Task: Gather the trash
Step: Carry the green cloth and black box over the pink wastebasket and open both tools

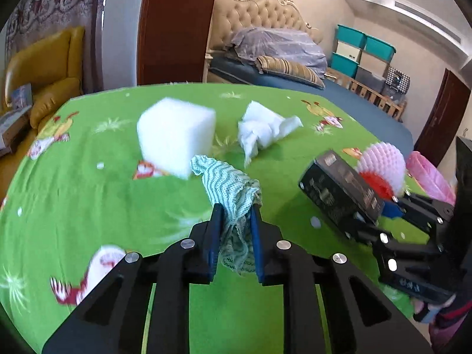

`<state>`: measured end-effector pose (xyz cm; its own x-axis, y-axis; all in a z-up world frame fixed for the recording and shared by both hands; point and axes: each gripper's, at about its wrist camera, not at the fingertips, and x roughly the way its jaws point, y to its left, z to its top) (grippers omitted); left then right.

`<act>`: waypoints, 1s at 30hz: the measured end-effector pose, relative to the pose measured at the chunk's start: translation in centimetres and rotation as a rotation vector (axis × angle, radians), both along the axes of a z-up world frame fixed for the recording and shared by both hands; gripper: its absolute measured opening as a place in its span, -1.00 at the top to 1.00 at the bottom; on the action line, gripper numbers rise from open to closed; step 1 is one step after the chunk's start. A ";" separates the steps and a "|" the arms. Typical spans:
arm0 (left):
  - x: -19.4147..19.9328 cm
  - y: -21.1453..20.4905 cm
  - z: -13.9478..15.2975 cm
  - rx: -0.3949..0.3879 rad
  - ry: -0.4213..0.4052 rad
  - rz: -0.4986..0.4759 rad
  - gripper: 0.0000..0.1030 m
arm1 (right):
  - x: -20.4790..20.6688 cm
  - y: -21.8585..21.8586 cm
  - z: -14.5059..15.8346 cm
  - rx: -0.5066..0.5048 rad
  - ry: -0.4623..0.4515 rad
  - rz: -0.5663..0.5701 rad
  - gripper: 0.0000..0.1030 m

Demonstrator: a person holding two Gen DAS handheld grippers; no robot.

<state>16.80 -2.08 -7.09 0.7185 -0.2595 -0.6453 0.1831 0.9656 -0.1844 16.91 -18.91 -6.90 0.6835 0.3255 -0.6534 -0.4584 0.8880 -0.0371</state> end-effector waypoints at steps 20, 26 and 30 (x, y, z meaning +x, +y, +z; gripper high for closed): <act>-6.7 -0.6 1.2 0.095 -0.144 0.009 0.66 | -7.0 0.0 2.5 0.064 -0.159 0.008 0.27; -7.9 -1.5 2.6 0.114 -0.206 0.000 0.65 | -8.8 -1.3 3.5 0.086 -0.193 -0.014 0.27; -8.4 -2.0 2.9 0.123 -0.221 -0.009 0.65 | -9.7 -2.3 4.0 0.100 -0.211 -0.028 0.27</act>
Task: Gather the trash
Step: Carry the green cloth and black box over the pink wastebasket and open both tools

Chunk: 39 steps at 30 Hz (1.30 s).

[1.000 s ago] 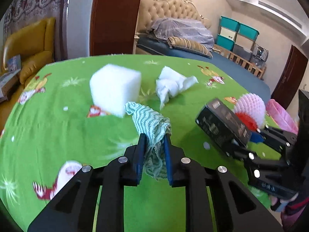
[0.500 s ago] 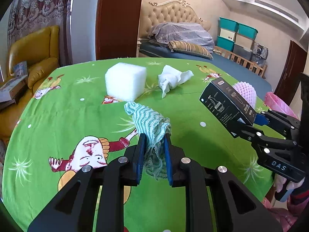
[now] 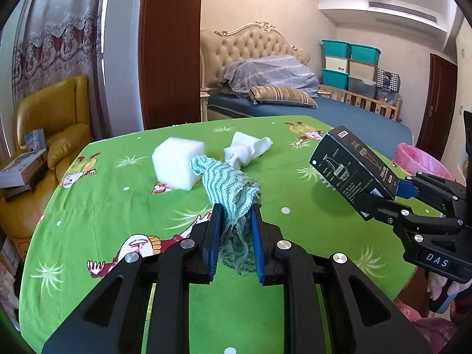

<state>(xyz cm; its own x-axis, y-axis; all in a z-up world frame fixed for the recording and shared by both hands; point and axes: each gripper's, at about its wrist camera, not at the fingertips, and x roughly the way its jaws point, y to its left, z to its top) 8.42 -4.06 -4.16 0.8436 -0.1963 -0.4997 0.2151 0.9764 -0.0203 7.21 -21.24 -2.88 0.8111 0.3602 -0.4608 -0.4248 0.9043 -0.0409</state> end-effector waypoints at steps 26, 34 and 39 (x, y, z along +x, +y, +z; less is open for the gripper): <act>-0.3 -9.3 3.6 0.050 -0.061 -0.228 0.65 | -4.2 -11.9 2.1 0.045 -0.091 -0.215 0.26; 1.0 -15.8 4.9 0.034 -0.053 -0.366 0.64 | -5.2 -18.7 1.6 0.064 -0.094 -0.364 0.26; 1.6 -21.3 5.3 0.033 -0.037 -0.481 0.64 | -5.9 -23.3 1.6 0.071 -0.100 -0.470 0.26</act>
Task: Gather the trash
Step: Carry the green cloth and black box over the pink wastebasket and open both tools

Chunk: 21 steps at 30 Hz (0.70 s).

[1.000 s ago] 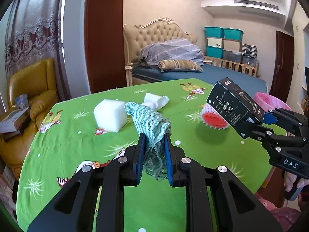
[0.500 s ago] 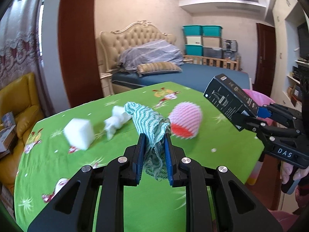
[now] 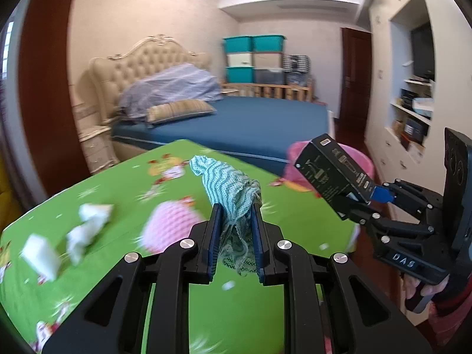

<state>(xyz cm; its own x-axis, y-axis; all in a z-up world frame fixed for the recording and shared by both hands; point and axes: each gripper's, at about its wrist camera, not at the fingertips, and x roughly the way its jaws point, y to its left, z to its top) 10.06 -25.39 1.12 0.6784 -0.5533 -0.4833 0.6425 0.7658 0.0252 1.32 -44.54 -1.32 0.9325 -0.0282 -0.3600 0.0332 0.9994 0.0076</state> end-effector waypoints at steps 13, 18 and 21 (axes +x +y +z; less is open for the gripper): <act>3.8 -14.3 -0.3 0.015 0.103 -0.211 0.63 | -0.7 -14.6 -1.0 0.039 0.049 -0.299 0.26; 5.0 -19.8 -0.6 0.036 0.121 -0.243 0.63 | 0.7 -18.3 -0.7 0.052 0.058 -0.344 0.26; 6.4 -23.0 -1.1 0.063 0.164 -0.243 0.63 | 2.0 -20.2 -0.7 0.068 0.067 -0.359 0.26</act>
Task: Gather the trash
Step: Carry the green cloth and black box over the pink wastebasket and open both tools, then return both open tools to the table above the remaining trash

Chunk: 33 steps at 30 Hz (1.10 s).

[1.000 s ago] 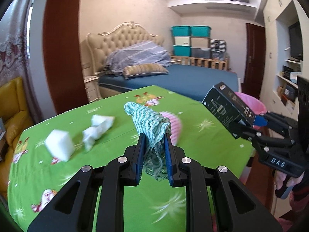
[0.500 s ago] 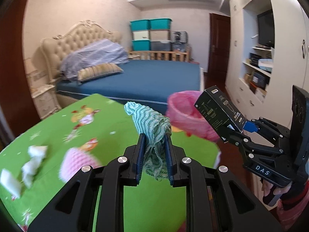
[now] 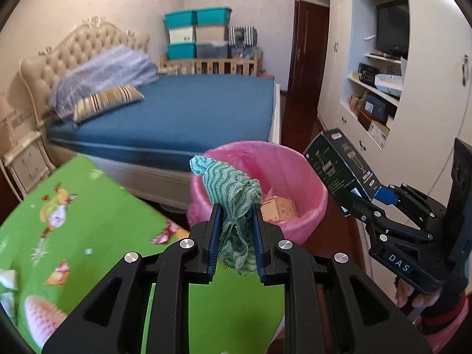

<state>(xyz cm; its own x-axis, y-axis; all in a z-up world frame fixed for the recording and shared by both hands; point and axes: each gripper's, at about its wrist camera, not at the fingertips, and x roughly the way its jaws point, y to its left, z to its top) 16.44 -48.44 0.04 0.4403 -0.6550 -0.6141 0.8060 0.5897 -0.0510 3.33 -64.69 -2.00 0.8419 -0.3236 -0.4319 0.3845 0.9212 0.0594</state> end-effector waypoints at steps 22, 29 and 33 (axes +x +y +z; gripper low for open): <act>7.0 -4.4 -1.6 -0.114 0.100 0.143 -0.68 | 3.5 -6.3 -1.0 0.059 -0.040 -0.035 -0.55; 5.6 2.4 -0.5 -0.130 -0.006 0.219 -0.74 | 0.5 -2.8 -0.1 0.019 -0.089 -0.018 -0.80; 3.3 6.6 0.5 -0.103 -0.134 0.233 -0.74 | 1.3 0.2 0.8 0.035 -0.112 0.014 -0.84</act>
